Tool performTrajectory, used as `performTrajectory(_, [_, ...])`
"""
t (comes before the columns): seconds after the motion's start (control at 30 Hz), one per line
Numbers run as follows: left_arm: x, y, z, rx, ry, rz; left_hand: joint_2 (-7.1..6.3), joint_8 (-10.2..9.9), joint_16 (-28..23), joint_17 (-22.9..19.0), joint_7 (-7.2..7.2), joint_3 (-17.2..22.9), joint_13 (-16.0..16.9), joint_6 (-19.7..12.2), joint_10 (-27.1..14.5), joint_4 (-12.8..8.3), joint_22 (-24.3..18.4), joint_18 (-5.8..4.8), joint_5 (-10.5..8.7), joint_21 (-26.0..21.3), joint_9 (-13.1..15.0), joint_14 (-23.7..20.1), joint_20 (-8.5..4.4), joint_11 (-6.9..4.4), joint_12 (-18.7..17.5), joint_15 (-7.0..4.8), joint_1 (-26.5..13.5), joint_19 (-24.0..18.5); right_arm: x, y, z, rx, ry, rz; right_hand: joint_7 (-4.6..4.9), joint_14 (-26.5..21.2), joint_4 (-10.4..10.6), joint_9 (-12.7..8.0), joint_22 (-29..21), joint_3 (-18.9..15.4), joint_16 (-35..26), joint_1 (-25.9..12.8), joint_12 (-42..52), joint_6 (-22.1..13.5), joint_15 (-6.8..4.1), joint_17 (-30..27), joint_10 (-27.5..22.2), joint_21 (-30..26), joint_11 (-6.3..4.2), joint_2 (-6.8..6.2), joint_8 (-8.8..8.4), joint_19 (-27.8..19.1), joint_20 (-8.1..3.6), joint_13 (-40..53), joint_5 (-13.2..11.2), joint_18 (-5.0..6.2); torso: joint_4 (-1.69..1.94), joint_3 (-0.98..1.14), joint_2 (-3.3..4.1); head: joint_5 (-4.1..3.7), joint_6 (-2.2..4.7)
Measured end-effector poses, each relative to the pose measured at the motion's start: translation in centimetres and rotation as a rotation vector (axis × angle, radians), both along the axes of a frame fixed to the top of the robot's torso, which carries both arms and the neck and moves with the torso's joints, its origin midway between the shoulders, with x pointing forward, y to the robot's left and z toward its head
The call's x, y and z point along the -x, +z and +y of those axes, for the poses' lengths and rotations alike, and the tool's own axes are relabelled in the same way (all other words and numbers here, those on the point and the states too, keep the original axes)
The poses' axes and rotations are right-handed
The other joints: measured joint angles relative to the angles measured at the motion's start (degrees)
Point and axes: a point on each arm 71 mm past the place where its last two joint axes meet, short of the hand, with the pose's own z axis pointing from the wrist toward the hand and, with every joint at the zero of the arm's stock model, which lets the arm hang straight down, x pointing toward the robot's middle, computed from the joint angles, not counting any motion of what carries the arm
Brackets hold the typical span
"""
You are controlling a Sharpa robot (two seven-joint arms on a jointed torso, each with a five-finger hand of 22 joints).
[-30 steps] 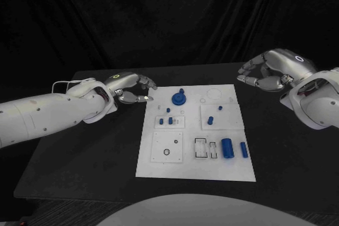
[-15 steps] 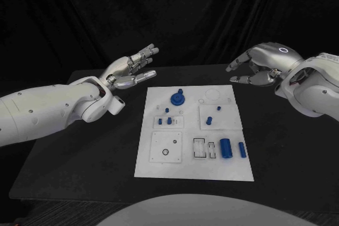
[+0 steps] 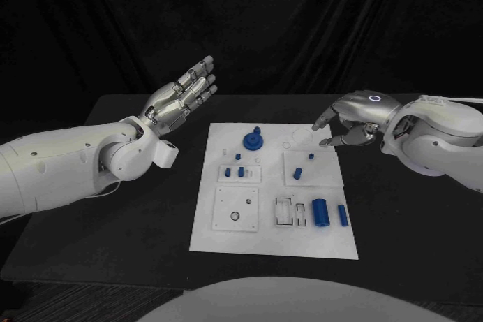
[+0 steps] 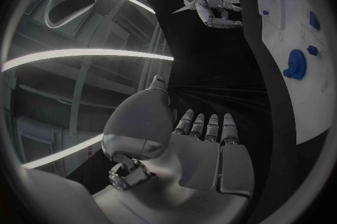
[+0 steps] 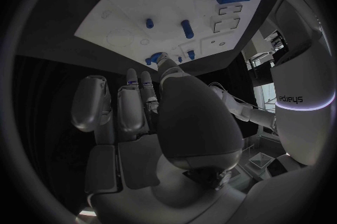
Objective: Assemble the parts on the task board
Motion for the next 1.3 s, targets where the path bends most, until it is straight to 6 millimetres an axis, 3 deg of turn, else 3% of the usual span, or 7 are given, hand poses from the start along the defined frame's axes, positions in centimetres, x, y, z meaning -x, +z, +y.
performTrajectory(0.3, [0.5, -0.3, -0.2, 0.044, -0.020, 0.035, 1.49, 0.00, 0.00, 0.01, 0.85, -1.27, 0.01, 0.01, -0.14, -0.01, -0.05, 0.01, 0.76, 0.01, 0.00, -0.10, 2.52, 0.88, 0.01, 1.14, 1.50, 0.01, 0.3, -2.0, 0.7, 0.027, 0.022, 0.058, 2.11, 0.00, -0.72, -0.92, 0.00, -0.06, 0.00, 1.82, 0.08, 1.35, 0.42, 0.10, 4.88, 0.00, -0.30, 0.28, 0.29, 0.41, 0.42, -0.04, 2.38, 0.00, 1.01, -1.21, -0.26, -1.15, 0.00])
performTrajectory(0.53, [0.7, -0.5, -0.2, 0.058, -0.030, 0.047, 2.49, 0.00, 0.00, 0.03, 2.55, -2.00, 0.02, 0.44, -0.09, -0.11, -0.05, 1.05, 2.22, 0.02, 0.01, 0.04, 5.10, 1.34, 0.01, 1.27, 2.50, 0.03, 0.2, -2.8, 1.1, 0.038, 0.027, 0.078, 2.32, 0.00, -1.98, -1.23, 0.00, 1.19, 0.00, 4.75, -2.24, 2.59, 0.43, 0.02, 4.68, -0.52, -0.09, 0.36, 0.57, 0.41, 0.42, -0.13, 7.11, 0.00, 1.39, -1.71, -0.63, -1.64, 0.00])
performTrajectory(0.73, [0.8, -0.6, -0.2, 0.063, -0.032, 0.052, 3.30, 0.00, 0.00, 0.03, 4.74, -2.38, 0.03, 1.85, 0.09, -0.16, -0.05, 1.88, 3.45, 0.02, 0.17, -0.09, 5.98, 1.52, 0.01, 1.55, 3.31, 0.01, -0.1, -3.2, 1.2, 0.043, 0.023, 0.083, 2.41, 0.00, -2.05, -1.35, -0.01, 1.76, -0.55, 5.12, -2.79, 2.68, 0.43, -0.98, 4.06, -1.83, -0.10, -0.01, 0.33, 0.20, 0.20, -0.12, 7.73, 0.00, 1.42, -1.87, -0.93, -1.71, 0.00])
performTrajectory(0.87, [0.8, -0.7, -0.2, 0.066, -0.034, 0.054, 3.66, 0.00, 0.00, 0.04, 4.74, -2.77, 0.03, 1.85, -0.01, -0.08, -0.04, 1.87, 4.91, 0.03, 0.17, 0.01, 6.42, 1.88, 0.01, 1.74, 4.06, -0.03, -0.3, -3.5, 1.1, 0.049, 0.016, 0.088, 2.35, 0.00, -2.05, -1.36, -0.01, 1.76, -0.96, 5.12, -3.03, 2.19, 0.42, -1.54, 3.65, -2.78, -0.11, -0.01, 0.32, 0.03, 0.04, -0.12, 7.73, 0.00, 1.38, -1.87, -1.04, -1.46, 0.00])
performTrajectory(0.93, [0.8, -0.7, -0.3, 0.067, -0.035, 0.055, 3.57, 0.00, 0.00, 0.05, 4.38, -2.77, 0.04, 1.53, -0.02, -0.08, -0.02, 2.77, 6.09, 0.03, 0.17, -0.01, 6.70, 2.66, 0.02, 2.49, 4.74, 0.10, -0.4, -3.7, 1.1, 0.053, 0.011, 0.091, 2.30, 0.00, -2.05, -1.41, -0.01, 1.76, -1.39, 5.12, -3.23, 2.15, 0.43, -2.11, 3.34, -3.72, -0.01, -0.01, 0.32, -0.45, 0.04, -0.12, 7.73, -0.01, 1.36, -1.87, -1.07, -1.37, 0.00])
performTrajectory(1.1, [0.8, -0.7, -0.2, 0.069, -0.038, 0.057, 3.89, 0.00, 0.00, 0.04, 4.05, -3.08, 0.04, 1.67, -0.01, -0.09, 1.02, 2.77, 9.43, 0.03, 0.17, 0.00, 7.93, 3.71, 0.02, 3.92, 6.85, 0.09, -0.7, -4.1, 0.9, 0.061, -0.002, 0.099, 2.30, 0.00, -1.89, -1.41, -0.01, 1.91, -1.39, 5.12, -3.23, 2.15, 0.42, -2.19, 3.34, -3.72, -0.01, -0.01, 0.32, -0.44, 0.03, -0.12, 7.73, -0.01, 1.35, -1.85, -1.07, -1.35, 0.00])
performTrajectory(1.3, [0.8, -0.7, -0.2, 0.072, -0.044, 0.059, 3.50, 0.00, 0.00, 0.00, 3.28, -3.40, 0.05, 1.43, -0.13, -0.09, 1.02, 2.76, 11.19, 0.03, 0.17, -0.09, 8.02, 4.38, 0.02, 4.00, 7.63, 0.00, -0.9, -4.5, 0.7, 0.069, -0.015, 0.101, 2.30, 0.00, -1.47, -1.40, 0.04, 1.68, -1.39, 4.78, -3.23, 2.15, 0.42, -2.05, 3.34, -3.94, -0.01, -0.35, 0.32, -0.43, 0.03, 0.03, 6.08, -0.01, 1.43, -1.94, -1.10, -1.53, 0.00])
